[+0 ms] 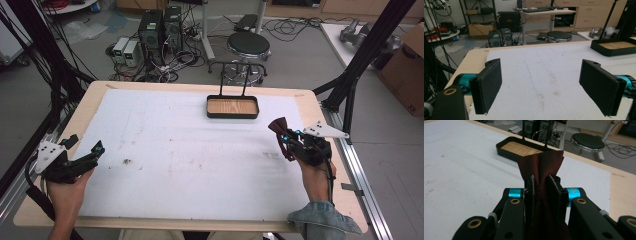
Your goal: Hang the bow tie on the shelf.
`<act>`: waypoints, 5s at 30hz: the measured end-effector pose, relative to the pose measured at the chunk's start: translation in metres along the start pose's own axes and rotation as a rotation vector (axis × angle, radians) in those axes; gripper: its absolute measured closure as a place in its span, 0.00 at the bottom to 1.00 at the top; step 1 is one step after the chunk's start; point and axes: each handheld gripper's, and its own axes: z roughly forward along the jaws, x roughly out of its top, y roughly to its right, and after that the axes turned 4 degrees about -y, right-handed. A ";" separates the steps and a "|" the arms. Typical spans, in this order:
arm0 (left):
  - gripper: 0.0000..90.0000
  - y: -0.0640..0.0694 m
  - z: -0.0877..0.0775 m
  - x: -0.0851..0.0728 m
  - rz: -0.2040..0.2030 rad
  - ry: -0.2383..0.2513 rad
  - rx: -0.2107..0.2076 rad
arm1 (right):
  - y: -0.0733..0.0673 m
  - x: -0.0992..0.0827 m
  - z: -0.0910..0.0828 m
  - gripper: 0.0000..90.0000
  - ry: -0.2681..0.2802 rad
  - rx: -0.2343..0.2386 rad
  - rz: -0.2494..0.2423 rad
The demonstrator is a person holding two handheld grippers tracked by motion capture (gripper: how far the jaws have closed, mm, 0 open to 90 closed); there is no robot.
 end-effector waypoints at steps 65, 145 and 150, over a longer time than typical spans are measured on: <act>0.21 -0.005 -0.004 -0.002 0.006 -0.001 0.003 | 0.042 0.118 0.109 0.85 0.196 0.030 0.014; 0.21 -0.001 -0.001 -0.006 0.018 -0.015 -0.009 | 0.090 0.089 0.144 0.79 0.154 0.025 0.296; 0.21 0.001 0.000 -0.006 0.017 -0.014 -0.011 | 0.091 0.091 0.136 0.77 0.159 0.013 0.289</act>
